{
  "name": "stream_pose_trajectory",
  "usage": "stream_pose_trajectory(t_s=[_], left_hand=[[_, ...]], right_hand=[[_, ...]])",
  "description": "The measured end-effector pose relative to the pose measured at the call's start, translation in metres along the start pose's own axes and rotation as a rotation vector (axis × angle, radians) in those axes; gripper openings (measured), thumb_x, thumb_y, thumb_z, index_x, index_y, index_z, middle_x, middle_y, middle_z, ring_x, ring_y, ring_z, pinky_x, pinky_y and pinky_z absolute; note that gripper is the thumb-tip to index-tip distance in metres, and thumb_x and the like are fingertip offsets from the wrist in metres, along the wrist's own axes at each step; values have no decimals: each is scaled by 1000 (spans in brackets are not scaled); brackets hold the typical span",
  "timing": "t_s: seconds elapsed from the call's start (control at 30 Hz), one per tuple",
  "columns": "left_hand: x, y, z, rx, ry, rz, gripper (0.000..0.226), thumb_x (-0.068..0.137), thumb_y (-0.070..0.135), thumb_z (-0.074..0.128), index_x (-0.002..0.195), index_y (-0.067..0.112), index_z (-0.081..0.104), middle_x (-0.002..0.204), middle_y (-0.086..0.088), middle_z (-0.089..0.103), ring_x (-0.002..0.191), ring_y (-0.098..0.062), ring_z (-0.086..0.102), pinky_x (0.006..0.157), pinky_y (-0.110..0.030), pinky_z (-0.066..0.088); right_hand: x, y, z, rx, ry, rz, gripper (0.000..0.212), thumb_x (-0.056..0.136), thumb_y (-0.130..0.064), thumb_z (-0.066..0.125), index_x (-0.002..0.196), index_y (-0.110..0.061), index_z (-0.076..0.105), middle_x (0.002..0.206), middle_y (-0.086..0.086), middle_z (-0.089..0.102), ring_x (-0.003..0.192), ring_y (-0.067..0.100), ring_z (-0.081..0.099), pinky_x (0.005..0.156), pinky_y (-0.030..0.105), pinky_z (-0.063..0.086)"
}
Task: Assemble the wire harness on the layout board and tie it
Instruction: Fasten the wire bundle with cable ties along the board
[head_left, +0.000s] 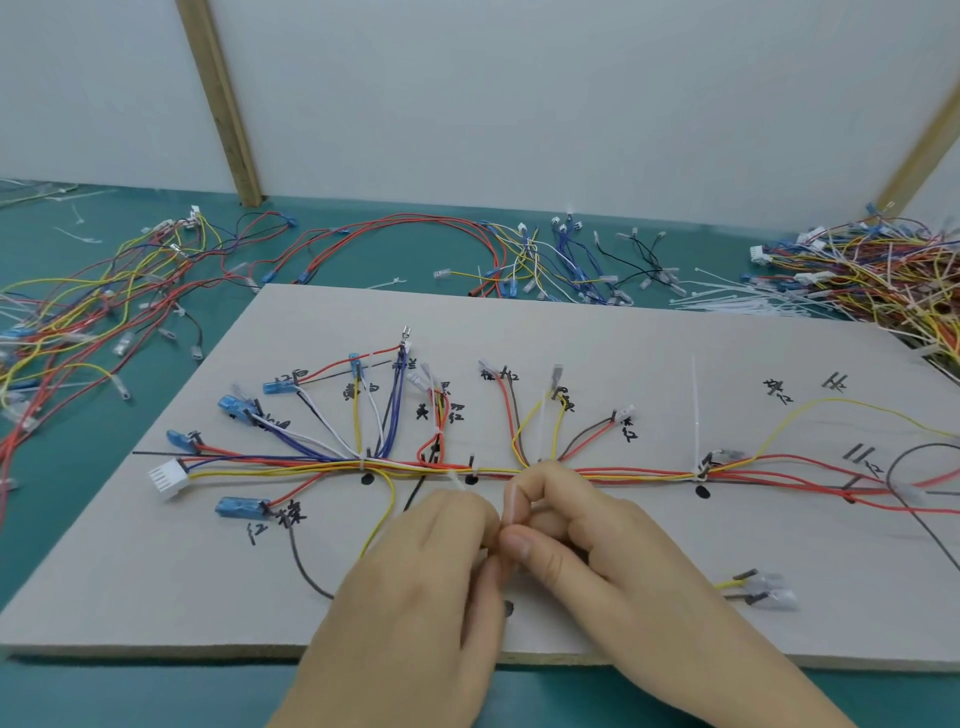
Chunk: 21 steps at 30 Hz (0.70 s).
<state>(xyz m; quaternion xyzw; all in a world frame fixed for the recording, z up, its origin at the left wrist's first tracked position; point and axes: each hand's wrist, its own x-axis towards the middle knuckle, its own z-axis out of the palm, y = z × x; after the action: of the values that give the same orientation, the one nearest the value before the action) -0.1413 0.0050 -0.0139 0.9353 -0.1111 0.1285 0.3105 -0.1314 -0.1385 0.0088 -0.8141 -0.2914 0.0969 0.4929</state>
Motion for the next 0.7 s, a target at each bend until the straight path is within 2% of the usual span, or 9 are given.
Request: stream_pose_trajectory(t_s=[0.03,0.07,0.1,0.17,0.23,0.33,0.4,0.57,0.7], left_hand=[[-2,-1,4,-114,36,-29,21,69,18,63,65,36,52,52,3,47,67,4,54,62,-18,40],[-6,-1,3,-188,99,-39,27,66,23,62,69,46,49,60,12,54,59,12,46,55,-13,35],[-11,0,-3,-182,110,-19,26,67,30,60,75,49,44,68,26,54,56,14,41,53,-8,33],[-23,2,-12,-174,104,44,10,72,41,51,79,41,44,67,37,47,54,12,38,53,3,29],[-22,6,-18,-201,118,74,10,73,43,52,79,37,47,63,37,46,51,11,39,52,5,28],[-16,7,-16,-243,179,47,13,70,40,60,78,37,50,59,35,46,51,11,41,52,4,28],[-16,7,-16,-250,192,63,11,70,43,53,78,35,51,59,35,45,53,15,40,51,6,27],[-16,4,-19,-265,190,41,12,70,43,51,78,34,53,61,34,46,52,12,41,52,5,28],[-18,3,-19,-290,181,51,12,69,44,51,77,36,53,75,30,52,54,3,44,53,1,32]], right_hand=[[0,1,0,28,14,8,3,89,-35,46,86,-35,45,73,-4,67,69,22,54,72,37,43],[0,1,0,65,27,18,3,88,-37,48,86,-35,47,75,-1,68,72,29,55,72,41,43],[1,1,0,107,39,28,4,86,-39,50,86,-35,49,77,-1,70,75,31,56,73,44,44],[2,2,-2,193,49,40,10,81,-44,53,84,-34,53,76,-1,72,74,30,59,71,43,44],[3,1,-4,254,33,47,9,79,-42,56,81,-33,55,72,-3,72,67,19,59,66,33,40],[4,0,-6,318,29,51,6,81,-29,60,77,-32,58,61,-9,68,53,-1,48,53,13,32],[5,-1,-8,359,26,51,11,80,-21,61,73,-29,61,57,-10,65,49,-3,45,49,8,30],[7,-3,-14,396,-6,75,14,80,-23,57,70,-21,66,66,-8,66,63,3,55,61,11,41],[8,-1,-17,477,-1,169,15,88,-9,54,89,-16,66,83,4,72,74,8,64,69,16,50]])
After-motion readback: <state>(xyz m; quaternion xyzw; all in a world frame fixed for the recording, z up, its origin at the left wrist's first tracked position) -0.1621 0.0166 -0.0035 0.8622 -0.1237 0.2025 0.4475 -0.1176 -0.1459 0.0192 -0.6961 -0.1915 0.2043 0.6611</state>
